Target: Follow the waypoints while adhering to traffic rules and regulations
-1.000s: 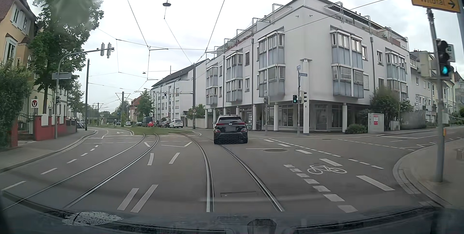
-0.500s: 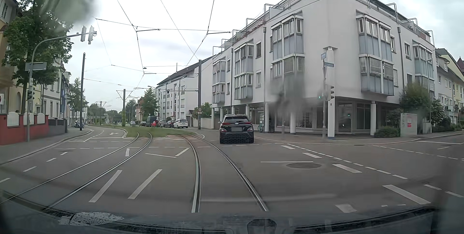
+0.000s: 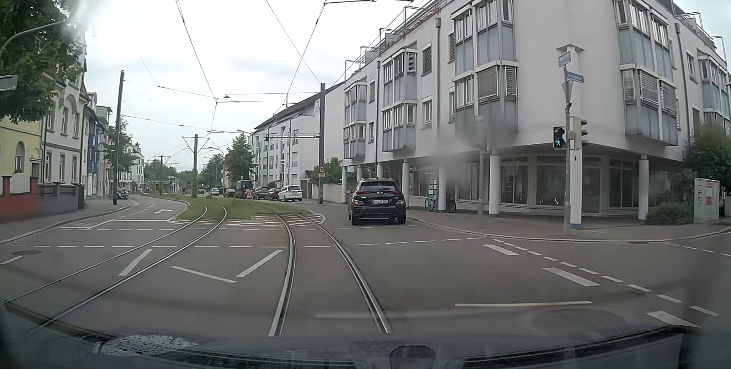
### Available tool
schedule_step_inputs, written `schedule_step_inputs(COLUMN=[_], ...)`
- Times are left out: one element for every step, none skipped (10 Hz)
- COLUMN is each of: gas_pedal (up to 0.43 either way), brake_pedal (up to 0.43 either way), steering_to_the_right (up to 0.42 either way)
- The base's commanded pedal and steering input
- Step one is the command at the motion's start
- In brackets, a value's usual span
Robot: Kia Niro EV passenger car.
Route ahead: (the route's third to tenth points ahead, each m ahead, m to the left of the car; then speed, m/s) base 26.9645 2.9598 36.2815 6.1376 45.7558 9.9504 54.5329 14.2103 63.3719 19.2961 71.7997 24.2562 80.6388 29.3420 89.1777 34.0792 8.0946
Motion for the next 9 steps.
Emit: schedule_step_inputs(gas_pedal=[0.039,0.039,0.039,0.039,0.039,0.039,0.039,0.039,0.039], brake_pedal=[0.0,0.0,0.0,0.0,0.0,0.0,0.0,0.0,0.0], steering_to_the_right=[-0.019,-0.017,-0.014,-0.014,-0.014,-0.013,-0.013,-0.013,-0.013])
